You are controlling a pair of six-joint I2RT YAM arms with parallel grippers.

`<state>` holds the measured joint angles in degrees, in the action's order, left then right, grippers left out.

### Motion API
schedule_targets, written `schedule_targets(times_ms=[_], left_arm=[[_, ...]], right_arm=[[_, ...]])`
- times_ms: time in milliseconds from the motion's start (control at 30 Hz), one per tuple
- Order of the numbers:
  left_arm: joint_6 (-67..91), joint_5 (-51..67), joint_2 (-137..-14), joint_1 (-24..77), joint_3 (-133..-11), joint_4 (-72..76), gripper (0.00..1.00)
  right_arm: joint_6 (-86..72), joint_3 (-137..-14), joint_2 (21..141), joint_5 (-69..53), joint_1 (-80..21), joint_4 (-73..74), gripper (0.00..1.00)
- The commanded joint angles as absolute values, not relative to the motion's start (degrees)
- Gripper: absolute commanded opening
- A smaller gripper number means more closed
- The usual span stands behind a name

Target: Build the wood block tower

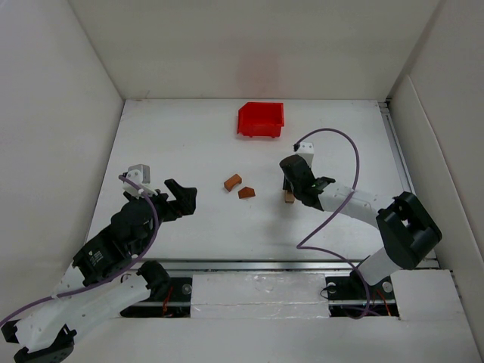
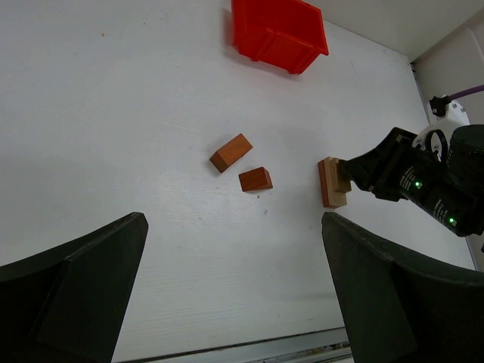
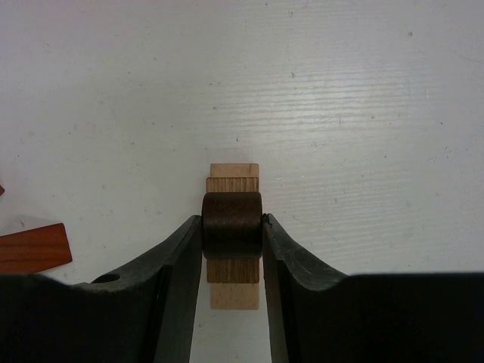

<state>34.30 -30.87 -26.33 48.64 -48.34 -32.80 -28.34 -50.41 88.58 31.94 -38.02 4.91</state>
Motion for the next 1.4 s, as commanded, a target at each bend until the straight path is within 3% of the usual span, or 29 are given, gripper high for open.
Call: schedule_targets(times_ms=[0,633,1067,1200,1367], left_arm=[[33.49,-31.2,-25.58,48.69,-48.16,-31.2,0.99],[33.4,-31.2,-25.23,48.69,-48.16,-31.03,0.99],[33.31,-31.11,-25.05,48.69,-48.16,-31.11,0.99],[33.31,-31.11,-24.87,48.69,-48.08,-30.94,0.99],[33.31,-30.94,-24.87,48.69,-48.08,-31.02,0.99]], right_arm=[[-29.27,-50.71,88.5,34.01,-38.76,3.34,0.02],[-29.71,-50.45,89.3,34.45,-39.29,3.43,0.03],[-29.44,-50.71,89.74,34.72,-39.29,3.52,0.1],[-29.53,-50.62,89.82,34.63,-39.29,3.51,0.17],[-29.44,-50.54,89.47,34.63,-39.29,3.52,0.38]])
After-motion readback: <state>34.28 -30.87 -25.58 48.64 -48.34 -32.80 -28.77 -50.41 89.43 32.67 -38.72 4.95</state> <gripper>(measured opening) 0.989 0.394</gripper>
